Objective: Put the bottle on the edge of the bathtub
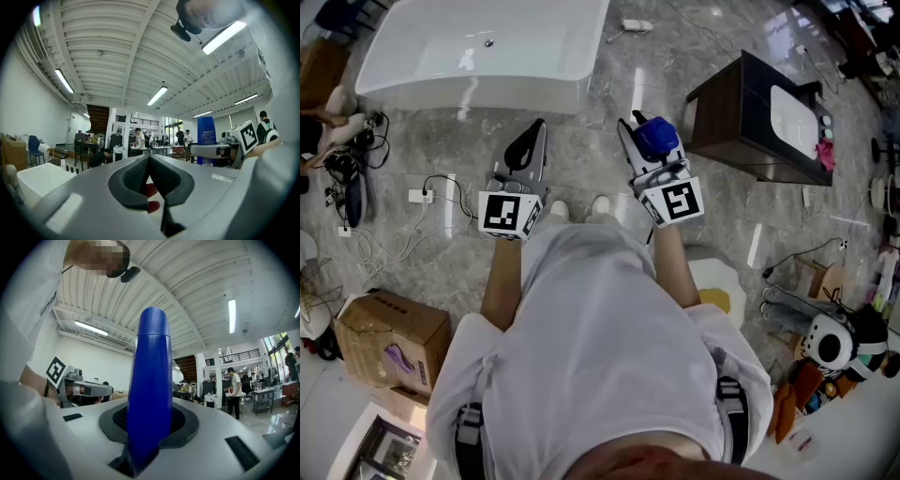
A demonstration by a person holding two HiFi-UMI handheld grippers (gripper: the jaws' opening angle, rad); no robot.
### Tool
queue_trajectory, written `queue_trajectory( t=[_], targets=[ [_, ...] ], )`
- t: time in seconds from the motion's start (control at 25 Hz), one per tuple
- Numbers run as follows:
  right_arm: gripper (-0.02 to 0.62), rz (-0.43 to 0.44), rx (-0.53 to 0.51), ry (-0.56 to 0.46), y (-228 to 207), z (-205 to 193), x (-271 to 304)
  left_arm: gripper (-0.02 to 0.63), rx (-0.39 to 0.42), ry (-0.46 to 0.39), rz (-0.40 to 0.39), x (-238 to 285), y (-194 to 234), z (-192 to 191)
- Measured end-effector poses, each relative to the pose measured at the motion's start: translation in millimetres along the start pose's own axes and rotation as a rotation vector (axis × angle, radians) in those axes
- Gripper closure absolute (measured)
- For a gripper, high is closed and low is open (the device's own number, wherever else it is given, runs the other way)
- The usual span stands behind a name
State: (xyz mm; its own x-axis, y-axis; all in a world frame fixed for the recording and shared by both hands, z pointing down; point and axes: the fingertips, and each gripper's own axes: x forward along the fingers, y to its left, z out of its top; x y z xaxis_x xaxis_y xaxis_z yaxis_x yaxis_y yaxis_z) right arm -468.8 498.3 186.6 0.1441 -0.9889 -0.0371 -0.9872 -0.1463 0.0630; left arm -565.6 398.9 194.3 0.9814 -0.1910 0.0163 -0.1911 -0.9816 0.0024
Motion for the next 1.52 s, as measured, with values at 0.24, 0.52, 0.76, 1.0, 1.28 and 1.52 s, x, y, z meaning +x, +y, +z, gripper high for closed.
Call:
queue_trajectory(
  t=[0.24,0.52,0.76,1.0,1.28,1.52],
  targets=[
    [0.489,-0.013,0.029,-0.002,-4,-4,-5,0.609,0.012,0.006,0.003,0,1,-1],
    [0.489,-0.04,0.039,0.017,-34,-15,-26,0.609,0.009,0.025,0.016,13,-13,-12],
    [0.489,-0.047,0.048,0.02,-78,-27,-45,0.609,0.009,0.047,0.024,45,-41,-25],
    [0.489,-0.028,0.051,0.042,-114,-42,-46,0.609,0.02,0.063,0.054,78,-47,-32],
    [0.489,0.007,0.058,0.081,-139,-62,-31,0.609,0.013,0.075,0.085,111,-37,-42],
    [0.489,0.009,0.05,0.092,-175,-73,-2,0.609,0.002,0.065,0.086,162,-19,-51]
  ],
)
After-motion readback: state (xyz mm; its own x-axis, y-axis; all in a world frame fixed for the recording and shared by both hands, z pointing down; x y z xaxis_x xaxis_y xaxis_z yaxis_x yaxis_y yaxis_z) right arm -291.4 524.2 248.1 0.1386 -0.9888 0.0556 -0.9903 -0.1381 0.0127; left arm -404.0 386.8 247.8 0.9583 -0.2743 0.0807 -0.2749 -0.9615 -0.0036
